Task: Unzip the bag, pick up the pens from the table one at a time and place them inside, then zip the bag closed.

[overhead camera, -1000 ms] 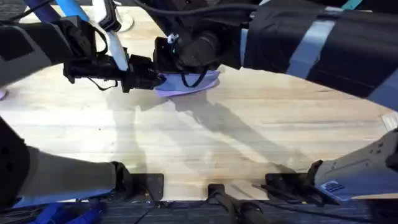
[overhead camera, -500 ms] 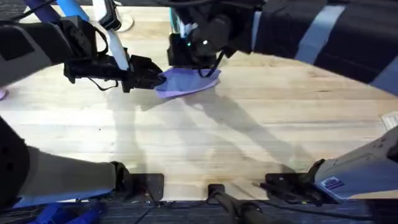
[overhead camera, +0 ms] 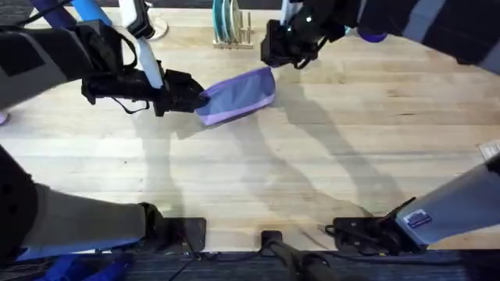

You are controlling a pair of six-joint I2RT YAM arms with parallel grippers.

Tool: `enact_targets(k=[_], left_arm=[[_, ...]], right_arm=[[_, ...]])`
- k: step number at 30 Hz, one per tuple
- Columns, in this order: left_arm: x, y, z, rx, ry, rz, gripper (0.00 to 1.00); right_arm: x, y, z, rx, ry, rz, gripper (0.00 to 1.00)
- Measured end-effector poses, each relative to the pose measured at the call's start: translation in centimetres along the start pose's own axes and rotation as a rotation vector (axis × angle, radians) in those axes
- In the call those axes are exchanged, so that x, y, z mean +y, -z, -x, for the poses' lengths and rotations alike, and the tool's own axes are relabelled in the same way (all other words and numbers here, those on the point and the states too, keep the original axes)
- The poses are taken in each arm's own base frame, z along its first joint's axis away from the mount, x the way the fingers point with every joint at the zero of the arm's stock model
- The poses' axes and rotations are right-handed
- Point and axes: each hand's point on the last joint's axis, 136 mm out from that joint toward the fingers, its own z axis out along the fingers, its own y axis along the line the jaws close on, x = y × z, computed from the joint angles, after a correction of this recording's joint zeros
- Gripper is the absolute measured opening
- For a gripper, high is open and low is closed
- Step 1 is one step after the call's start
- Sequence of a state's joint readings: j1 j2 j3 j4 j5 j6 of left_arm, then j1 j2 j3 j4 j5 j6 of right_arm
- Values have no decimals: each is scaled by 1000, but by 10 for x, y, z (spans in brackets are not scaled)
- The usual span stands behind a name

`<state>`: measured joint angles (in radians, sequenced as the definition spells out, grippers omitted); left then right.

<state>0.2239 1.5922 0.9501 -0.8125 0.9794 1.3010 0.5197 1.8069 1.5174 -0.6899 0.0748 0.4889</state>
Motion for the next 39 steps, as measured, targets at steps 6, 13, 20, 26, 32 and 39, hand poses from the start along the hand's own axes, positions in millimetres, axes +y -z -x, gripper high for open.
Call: enact_targets(k=[6,13,20,26,32,39], left_arm=[[-1,-1,2,-6,-3,-5,45],[-3,-3,4,-14,-7,-13,44],[-1,-1,-3,9,9,-5,44],[-1,-1,-3,10,10,-5,43],[-1,-1,-3,10,10,-5,43],[-1,-1,-3,10,10,-5,43]], right_arm=[[-28,-29,-1,71,-66,-19,32],[-46,-67,-5,153,-154,-6,33],[-116,-91,7,113,-258,-182,32],[-121,-72,21,56,-174,-219,415],[-94,-17,24,32,7,-194,994],[-79,50,25,-22,90,-163,996]])
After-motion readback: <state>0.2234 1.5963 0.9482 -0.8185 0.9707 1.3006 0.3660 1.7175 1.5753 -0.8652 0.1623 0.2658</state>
